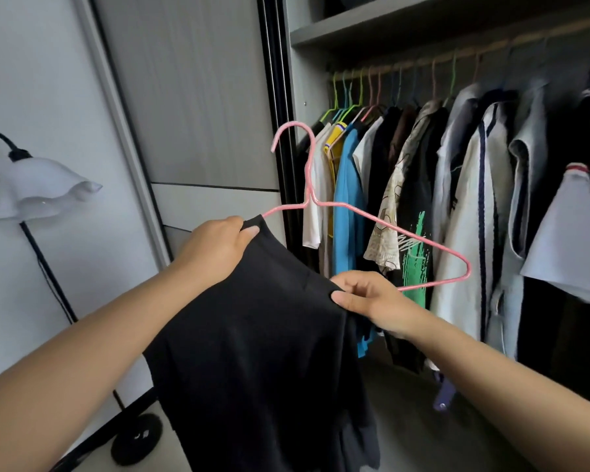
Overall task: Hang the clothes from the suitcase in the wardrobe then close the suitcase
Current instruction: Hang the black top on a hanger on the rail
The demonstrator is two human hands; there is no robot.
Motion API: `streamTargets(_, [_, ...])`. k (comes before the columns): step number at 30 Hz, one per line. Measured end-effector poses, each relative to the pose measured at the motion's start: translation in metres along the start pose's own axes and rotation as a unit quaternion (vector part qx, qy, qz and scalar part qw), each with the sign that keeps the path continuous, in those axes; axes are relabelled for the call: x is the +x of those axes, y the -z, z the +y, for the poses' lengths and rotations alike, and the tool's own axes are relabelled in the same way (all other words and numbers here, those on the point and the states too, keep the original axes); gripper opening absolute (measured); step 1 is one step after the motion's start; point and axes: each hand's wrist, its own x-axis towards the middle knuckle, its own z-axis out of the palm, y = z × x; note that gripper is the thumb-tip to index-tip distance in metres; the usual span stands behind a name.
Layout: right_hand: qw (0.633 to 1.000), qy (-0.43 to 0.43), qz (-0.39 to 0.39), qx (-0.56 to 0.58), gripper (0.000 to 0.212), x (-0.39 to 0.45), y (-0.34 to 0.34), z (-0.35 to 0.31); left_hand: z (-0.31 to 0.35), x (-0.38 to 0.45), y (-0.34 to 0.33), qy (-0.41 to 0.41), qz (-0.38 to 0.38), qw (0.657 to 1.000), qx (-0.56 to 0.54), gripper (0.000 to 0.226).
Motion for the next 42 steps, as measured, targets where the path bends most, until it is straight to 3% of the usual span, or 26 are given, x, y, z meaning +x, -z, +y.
streamTargets(5, [0.977,-0.078,-0.138,-0.142,0.014,-0.026,0.041,-0.006,-0.024,-0.003,0.006,0.025,0.045,0.999,-0.013,0.045])
streamTargets(8, [0.979,-0.094,-0.068,-0.170,0.022,-0.040,0.068,-0.005,-0.044,-0.006,0.005,0.052,0.046,0.996,-0.053,0.045])
streamTargets(11, [0.964,-0.097,-0.061,-0.242,0.008,-0.041,0.080,-0.017,-0.055,-0.007,-0.004,0.054,0.036,0.993,-0.094,0.046])
streamTargets(17, [0.909,-0.052,0.012,-0.414,0.040,-0.045,0.096,-0.028,-0.062,-0.014,-0.019,0.053,0.029,0.988,-0.142,0.049])
streamTargets(20, [0.893,-0.007,0.077,-0.444,0.019,-0.055,0.106,-0.033,-0.070,-0.015,-0.024,0.077,0.018,0.984,-0.161,0.049])
streamTargets(25, [0.878,0.006,0.061,-0.475,0.048,-0.054,0.114,-0.036,-0.074,-0.014,-0.023,0.074,-0.075,0.989,-0.103,0.055])
streamTargets(29, [0.872,0.054,0.048,-0.484,0.055,-0.035,0.105,-0.038,-0.050,-0.014,-0.026,0.022,-0.135,0.989,-0.057,0.055])
streamTargets(32, [0.879,0.078,0.029,-0.469,0.047,-0.017,0.086,-0.045,-0.026,-0.015,-0.026,-0.022,-0.102,0.989,-0.101,0.051])
streamTargets(35, [0.891,0.085,0.098,-0.436,0.025,-0.006,0.078,-0.042,-0.018,-0.017,-0.028,-0.030,-0.037,0.986,-0.162,0.047])
streamTargets(40, [0.911,0.002,0.168,-0.378,0.032,-0.012,0.074,-0.039,-0.019,-0.016,-0.033,0.003,0.051,0.974,-0.222,0.043])
streamTargets(42, [0.896,0.006,0.160,-0.415,0.037,-0.024,0.067,-0.045,-0.017,-0.014,-0.035,0.015,0.073,0.976,-0.207,0.042])
